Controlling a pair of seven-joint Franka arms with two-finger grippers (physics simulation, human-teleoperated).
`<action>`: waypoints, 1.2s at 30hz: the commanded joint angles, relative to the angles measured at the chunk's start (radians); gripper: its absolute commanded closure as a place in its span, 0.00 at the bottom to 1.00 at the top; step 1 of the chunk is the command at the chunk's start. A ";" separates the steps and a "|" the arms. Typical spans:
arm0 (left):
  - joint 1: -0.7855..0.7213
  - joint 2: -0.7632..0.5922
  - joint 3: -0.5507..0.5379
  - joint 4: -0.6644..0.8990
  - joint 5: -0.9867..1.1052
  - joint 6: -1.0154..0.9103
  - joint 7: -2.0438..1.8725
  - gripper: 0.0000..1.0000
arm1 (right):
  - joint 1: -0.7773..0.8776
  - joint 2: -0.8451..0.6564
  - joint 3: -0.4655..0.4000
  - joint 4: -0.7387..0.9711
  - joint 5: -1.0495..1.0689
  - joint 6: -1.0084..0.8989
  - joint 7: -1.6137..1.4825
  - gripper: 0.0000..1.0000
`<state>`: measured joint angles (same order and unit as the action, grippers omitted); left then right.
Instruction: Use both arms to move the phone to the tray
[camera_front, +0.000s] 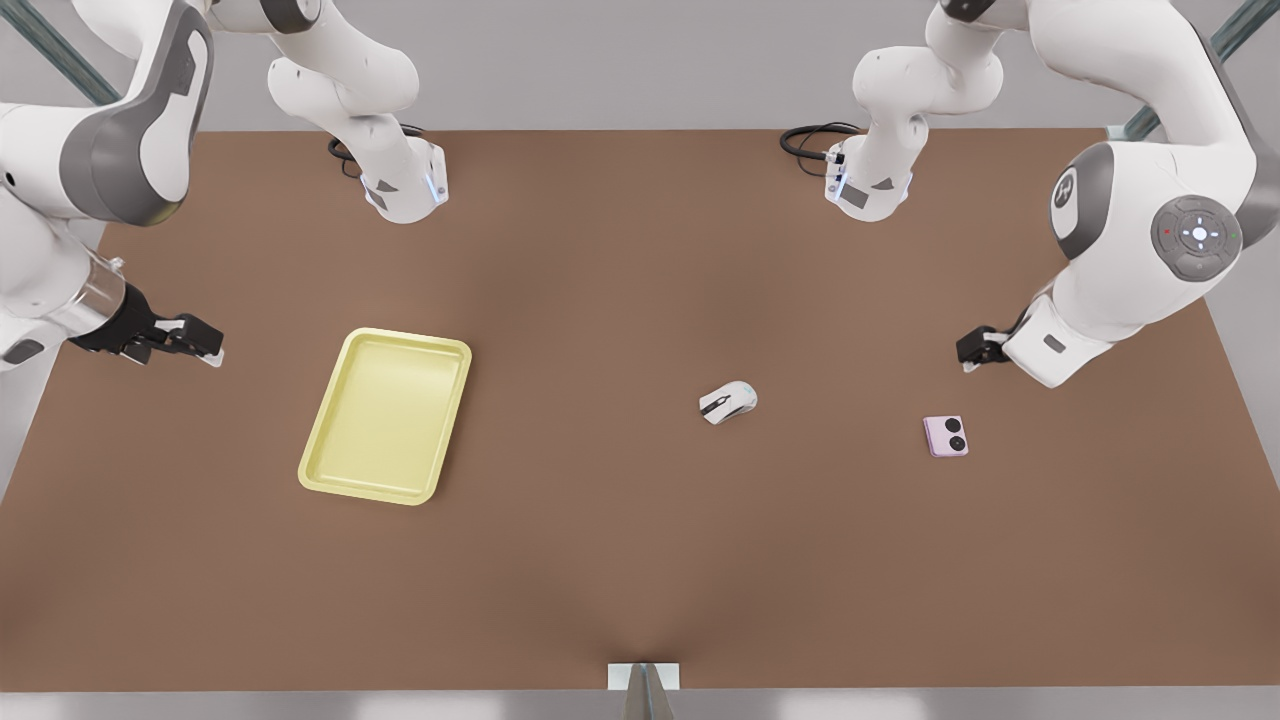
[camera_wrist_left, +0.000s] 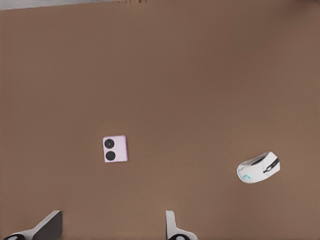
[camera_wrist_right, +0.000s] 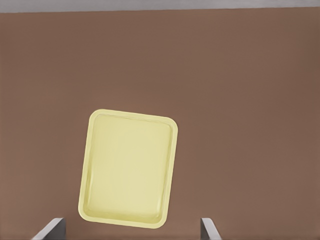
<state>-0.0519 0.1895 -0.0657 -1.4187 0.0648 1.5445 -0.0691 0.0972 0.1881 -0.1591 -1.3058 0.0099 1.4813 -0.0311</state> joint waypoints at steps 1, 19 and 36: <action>0.000 0.001 0.000 0.001 0.003 0.011 0.043 0.00 | 0.004 -0.001 0.000 0.000 -0.002 -0.001 -0.013 0.00; 0.075 0.214 0.182 -0.571 -0.069 0.918 0.325 0.00 | -0.004 -0.009 -0.002 0.002 0.001 -0.015 -0.013 0.00; 0.067 0.312 0.169 -0.671 -0.141 1.054 0.325 0.00 | -0.002 -0.007 -0.019 0.002 0.010 -0.012 -0.013 0.00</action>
<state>0.0149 0.5037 0.1028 -2.0865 -0.0764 2.5620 0.1896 0.0949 0.1820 -0.1779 -1.3030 0.0182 1.4694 -0.0422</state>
